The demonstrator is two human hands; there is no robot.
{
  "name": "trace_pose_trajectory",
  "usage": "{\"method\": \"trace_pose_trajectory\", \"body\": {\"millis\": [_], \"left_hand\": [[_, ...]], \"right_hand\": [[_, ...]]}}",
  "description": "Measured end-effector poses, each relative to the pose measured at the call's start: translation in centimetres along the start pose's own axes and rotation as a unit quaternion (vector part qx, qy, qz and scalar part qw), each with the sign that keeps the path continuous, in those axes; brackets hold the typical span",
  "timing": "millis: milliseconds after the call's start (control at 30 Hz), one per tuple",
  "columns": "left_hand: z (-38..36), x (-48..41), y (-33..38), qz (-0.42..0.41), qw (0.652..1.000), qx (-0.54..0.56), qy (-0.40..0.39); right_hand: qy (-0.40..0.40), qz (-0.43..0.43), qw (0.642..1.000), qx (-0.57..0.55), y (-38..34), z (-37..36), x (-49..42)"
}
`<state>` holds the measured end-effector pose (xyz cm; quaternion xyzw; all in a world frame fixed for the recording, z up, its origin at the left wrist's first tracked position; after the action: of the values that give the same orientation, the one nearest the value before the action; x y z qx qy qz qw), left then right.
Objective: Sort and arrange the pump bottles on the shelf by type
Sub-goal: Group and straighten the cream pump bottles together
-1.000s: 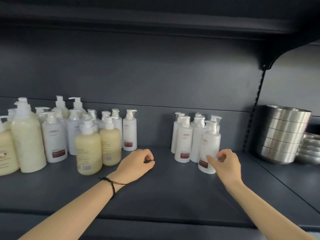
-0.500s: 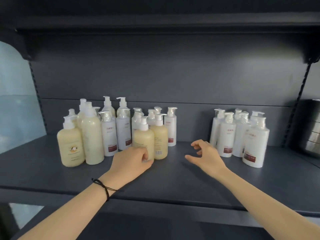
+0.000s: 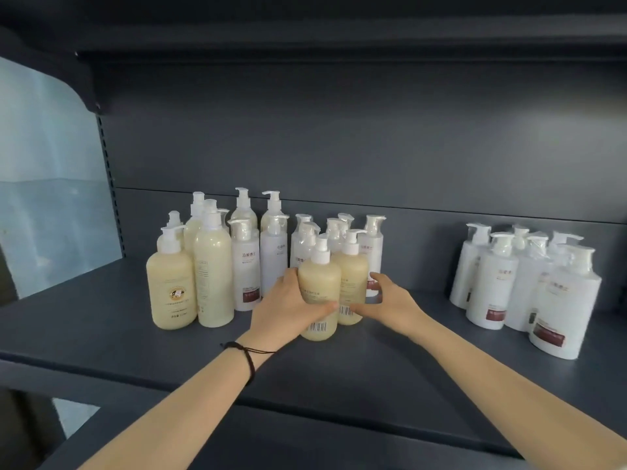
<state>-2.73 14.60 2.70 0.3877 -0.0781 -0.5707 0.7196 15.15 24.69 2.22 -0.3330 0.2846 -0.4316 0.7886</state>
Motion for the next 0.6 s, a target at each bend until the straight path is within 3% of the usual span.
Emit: {"method": "trace_pose_trajectory", "body": {"millis": [133,267,467,600], "left_hand": [[-0.1,-0.6,-0.5,0.002,0.999,0.048,0.007],[1.0,-0.4,-2.1,0.017,0.997,0.077,0.007],[3.7,2.4,-4.9,0.045,0.99,0.116,0.067],[6.7,5.0,-6.4,0.054,0.985,0.129,0.104]], "right_hand": [[-0.027,-0.003,0.997,-0.067,0.3,-0.5,-2.0],[-0.034,-0.002,0.998,-0.044,0.2,-0.7,-2.7],[-0.155,0.067,0.985,-0.035,-2.9,-2.8,-1.1],[-0.186,0.106,0.975,-0.055,-5.3,-5.7,-0.6]]}}
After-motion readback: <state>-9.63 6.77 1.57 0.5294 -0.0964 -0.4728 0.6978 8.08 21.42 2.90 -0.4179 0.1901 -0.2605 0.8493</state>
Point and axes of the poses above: each hand's wrist, its own x-axis away from the middle knuckle, its own z-axis out of the back of the hand, y = z × x, the point moved 3 cm from there along -x, towards the middle knuckle, and after that the axes turned 2 degrees about -x, right-handed, at the moved point
